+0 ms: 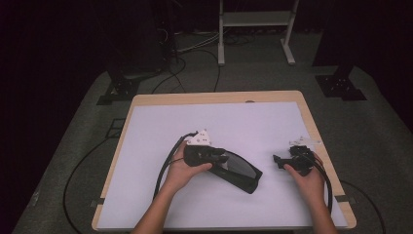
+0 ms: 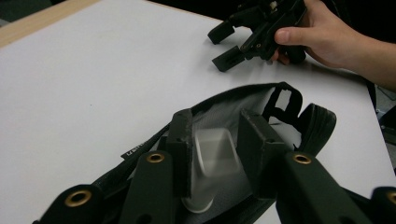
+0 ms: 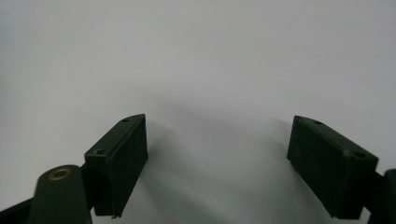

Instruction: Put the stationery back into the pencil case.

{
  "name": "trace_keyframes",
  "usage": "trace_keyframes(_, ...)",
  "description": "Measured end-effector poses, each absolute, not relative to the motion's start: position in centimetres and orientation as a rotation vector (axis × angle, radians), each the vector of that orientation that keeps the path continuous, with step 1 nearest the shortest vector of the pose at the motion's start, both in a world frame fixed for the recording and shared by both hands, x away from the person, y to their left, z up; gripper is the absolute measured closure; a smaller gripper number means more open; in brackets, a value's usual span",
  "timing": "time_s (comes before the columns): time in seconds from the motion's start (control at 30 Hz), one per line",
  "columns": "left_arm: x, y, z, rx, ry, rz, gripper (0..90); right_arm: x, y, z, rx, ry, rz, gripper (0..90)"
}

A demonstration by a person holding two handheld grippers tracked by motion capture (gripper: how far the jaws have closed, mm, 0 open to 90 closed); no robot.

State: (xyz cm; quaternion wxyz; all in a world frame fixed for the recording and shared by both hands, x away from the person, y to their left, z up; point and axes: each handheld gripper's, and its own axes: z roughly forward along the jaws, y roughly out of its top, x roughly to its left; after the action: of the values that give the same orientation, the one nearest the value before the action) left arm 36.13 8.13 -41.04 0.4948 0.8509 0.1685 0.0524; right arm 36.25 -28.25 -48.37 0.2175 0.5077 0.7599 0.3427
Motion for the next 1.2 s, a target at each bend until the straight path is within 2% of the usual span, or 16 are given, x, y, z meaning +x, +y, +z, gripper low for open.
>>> trace_keyframes(0.17, 35.7, 8.7, -40.4, 2.05, 0.405, 0.157, 57.3, 36.3, -28.3, -48.4, 1.406, 2.105, 0.949, 18.8)
trace_keyframes(0.57, 35.0, 10.8, -39.6, 2.057, 0.488, 0.195, 28.8, 36.2, -28.2, -48.4, 1.406, 2.105, 0.948, 18.8)
trace_keyframes(0.83, 35.0, 12.7, -39.7, 2.085, 0.58, 0.262, 21.3, 36.3, -28.3, -48.4, 1.406, 2.105, 0.949, 18.8)
trace_keyframes(1.2, 35.0, 14.6, -39.6, 2.078, 0.678, 0.304, 17.3, 36.3, -28.3, -48.4, 1.406, 2.105, 0.949, 18.8)
